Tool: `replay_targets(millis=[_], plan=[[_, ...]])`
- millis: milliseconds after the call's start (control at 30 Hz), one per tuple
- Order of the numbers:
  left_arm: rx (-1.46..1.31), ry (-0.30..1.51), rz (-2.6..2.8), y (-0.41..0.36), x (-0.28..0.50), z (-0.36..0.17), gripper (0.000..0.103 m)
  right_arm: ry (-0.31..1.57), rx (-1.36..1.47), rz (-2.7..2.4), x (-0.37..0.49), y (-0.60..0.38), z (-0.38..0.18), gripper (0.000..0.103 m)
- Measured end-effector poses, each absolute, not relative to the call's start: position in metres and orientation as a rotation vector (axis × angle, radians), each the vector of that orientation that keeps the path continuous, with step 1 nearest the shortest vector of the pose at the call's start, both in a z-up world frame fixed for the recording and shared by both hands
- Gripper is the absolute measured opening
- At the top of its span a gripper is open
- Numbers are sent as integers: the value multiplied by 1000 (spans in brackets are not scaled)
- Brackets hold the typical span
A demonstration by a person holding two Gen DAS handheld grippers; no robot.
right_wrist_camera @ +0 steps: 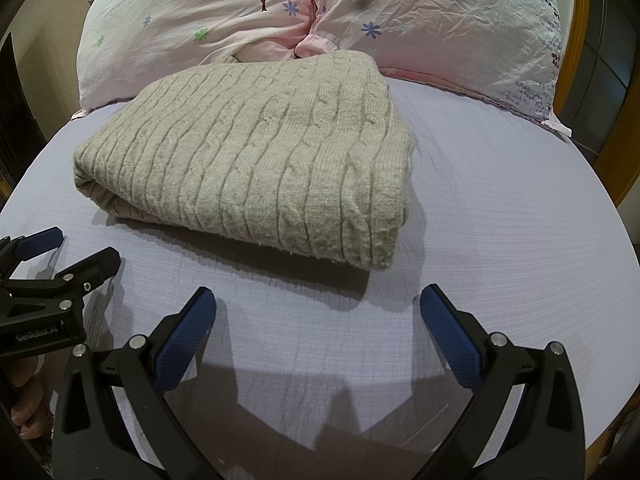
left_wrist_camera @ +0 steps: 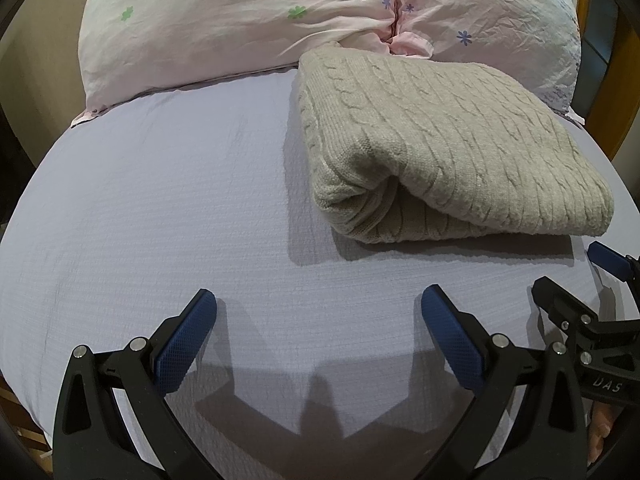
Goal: Fold small clothes
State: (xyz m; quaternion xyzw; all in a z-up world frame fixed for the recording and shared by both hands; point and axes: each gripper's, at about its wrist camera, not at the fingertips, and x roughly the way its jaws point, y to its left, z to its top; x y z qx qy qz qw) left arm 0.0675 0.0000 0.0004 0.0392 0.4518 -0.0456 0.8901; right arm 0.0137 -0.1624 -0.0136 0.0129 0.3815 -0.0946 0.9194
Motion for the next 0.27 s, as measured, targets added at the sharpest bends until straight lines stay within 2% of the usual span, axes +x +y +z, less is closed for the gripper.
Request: replay_targets(millis=[267], plan=[[84, 944, -100, 1, 69, 1, 102, 784, 27, -195, 15, -162, -14, 101]])
